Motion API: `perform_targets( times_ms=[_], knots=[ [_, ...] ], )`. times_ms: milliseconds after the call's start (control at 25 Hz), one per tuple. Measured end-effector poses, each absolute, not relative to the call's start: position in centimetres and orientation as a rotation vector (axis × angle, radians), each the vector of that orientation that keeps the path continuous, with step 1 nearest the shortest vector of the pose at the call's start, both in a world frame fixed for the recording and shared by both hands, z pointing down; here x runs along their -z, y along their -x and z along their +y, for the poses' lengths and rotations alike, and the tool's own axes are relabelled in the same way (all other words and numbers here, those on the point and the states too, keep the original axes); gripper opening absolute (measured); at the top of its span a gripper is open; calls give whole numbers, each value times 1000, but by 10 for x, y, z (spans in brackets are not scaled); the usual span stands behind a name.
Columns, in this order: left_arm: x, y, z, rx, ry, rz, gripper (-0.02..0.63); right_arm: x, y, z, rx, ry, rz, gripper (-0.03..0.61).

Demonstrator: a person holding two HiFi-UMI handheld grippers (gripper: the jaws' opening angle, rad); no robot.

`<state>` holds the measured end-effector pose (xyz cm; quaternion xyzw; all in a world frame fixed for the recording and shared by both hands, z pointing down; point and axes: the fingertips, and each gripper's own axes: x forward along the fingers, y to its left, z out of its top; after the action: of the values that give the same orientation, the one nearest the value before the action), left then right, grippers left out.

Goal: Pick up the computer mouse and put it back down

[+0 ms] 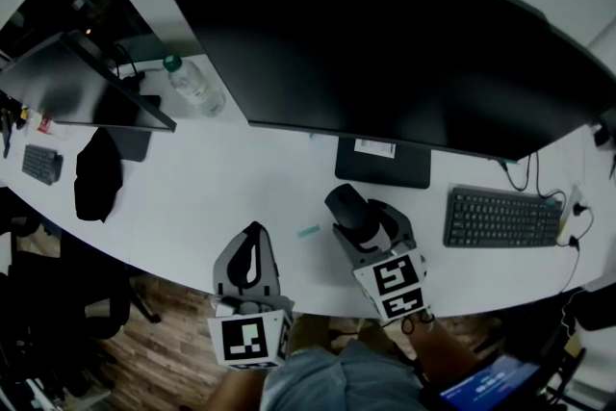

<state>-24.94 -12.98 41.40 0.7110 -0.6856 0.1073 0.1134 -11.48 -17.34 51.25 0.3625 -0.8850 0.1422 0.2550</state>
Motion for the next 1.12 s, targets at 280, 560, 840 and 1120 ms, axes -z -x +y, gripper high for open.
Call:
perform_targets(
  times_ms=[280,560,840,1120],
  knots=[
    [-433,255,-137,-340,-2054,-1970,5,-543,119,-177,-417,-961,-2362,302],
    [-448,262,-138,-398,-2040,-1949,5,-570,119,-175,-455,-940,-2316,302],
    [-458,260,-140,-395,-2017,-1920,5,-586,118,-176,-470,-933,-2290,302],
    [-462,261,-140,-388,-2014,-1915,5,-592,121,-174,-437,-917,-2263,304]
  ],
)
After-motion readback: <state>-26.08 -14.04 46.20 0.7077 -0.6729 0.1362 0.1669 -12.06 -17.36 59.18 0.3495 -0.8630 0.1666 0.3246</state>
